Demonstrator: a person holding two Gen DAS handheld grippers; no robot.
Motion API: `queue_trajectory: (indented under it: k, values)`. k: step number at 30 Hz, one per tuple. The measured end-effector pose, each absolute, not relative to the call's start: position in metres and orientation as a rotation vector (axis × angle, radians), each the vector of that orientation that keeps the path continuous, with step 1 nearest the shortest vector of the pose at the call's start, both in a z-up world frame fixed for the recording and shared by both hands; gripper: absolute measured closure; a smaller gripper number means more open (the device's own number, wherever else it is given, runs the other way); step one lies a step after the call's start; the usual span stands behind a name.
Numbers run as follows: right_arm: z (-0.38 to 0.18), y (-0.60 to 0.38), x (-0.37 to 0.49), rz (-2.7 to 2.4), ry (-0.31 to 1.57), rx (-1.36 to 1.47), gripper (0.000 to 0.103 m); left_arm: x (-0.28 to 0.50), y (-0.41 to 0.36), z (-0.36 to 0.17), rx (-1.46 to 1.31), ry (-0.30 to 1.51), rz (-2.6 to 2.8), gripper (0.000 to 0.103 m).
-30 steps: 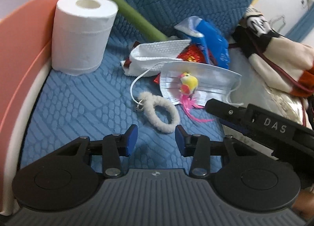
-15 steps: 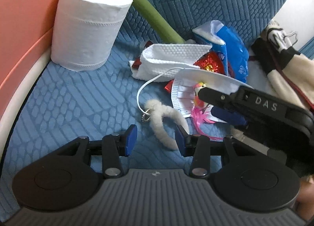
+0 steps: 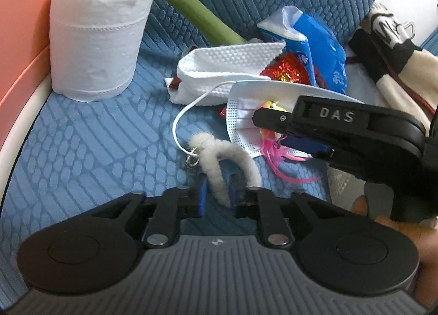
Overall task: Organize soft objects
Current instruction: 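Close the left gripper on the white fluffy ring while the right gripper grasps the yellow bird toy, then lift the white fluffy ring with the left gripper and the yellow bird with the right gripper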
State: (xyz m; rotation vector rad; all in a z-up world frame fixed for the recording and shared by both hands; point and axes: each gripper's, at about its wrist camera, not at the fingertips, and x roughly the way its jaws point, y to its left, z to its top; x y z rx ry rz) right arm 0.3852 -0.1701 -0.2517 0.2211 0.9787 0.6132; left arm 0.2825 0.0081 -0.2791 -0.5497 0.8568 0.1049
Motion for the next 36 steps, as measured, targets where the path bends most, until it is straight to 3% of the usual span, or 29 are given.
queue_trajectory:
  k: [5,17,36]
  values:
    - [-0.253,-0.168,0.387,0.619,0.986,0.220,0.062,0.283,0.007,-0.278,-0.552,0.860,0.108,0.093]
    - [-0.250,-0.184,0.388,0.627,0.992,0.306,0.062,0.275,0.004,-0.236,-0.461,0.763,0.106,0.095]
    - [-0.265,-0.190,0.378,0.647,1.069,0.343,0.066,0.257,0.019,-0.196,-0.584,0.612,0.031,0.095]
